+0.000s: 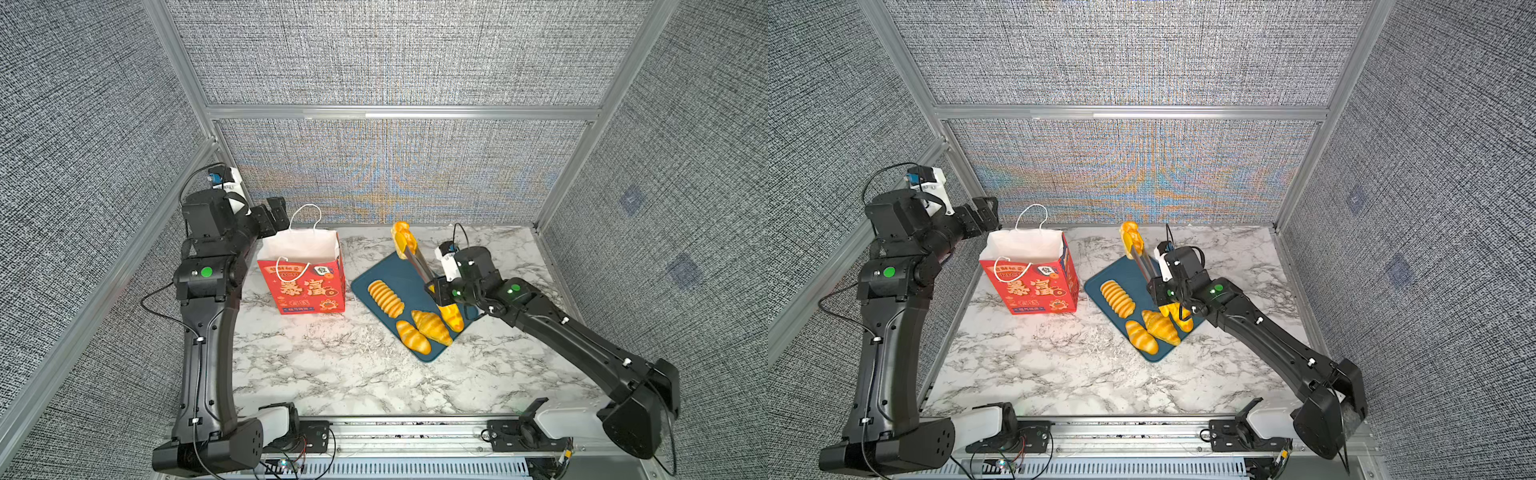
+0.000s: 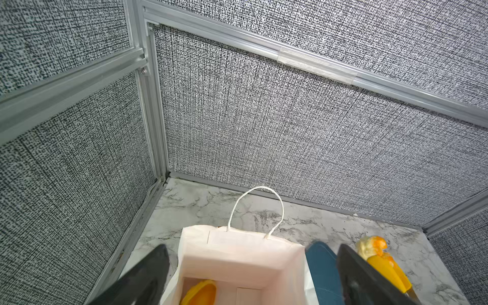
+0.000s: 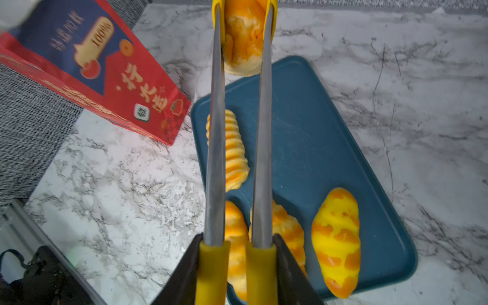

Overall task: Pack bread into a paper bag
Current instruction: Pick up the fake bread from the plate, then place the fake bread in the paper bag.

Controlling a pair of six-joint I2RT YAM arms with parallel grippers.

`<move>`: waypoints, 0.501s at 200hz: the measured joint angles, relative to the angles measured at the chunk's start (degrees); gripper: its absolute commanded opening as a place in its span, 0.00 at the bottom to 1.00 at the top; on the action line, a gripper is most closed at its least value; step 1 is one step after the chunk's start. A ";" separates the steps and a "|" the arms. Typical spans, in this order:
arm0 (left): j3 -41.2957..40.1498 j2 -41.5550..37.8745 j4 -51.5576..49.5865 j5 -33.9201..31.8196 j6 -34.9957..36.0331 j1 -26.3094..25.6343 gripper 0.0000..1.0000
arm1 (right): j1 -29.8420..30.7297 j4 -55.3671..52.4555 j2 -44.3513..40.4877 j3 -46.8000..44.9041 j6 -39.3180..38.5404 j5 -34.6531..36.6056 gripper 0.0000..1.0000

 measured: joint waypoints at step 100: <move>0.07 0.33 -0.02 -0.15 -0.17 0.00 1.00 | 8.90 3.23 15.80 22.53 -7.67 -8.85 0.18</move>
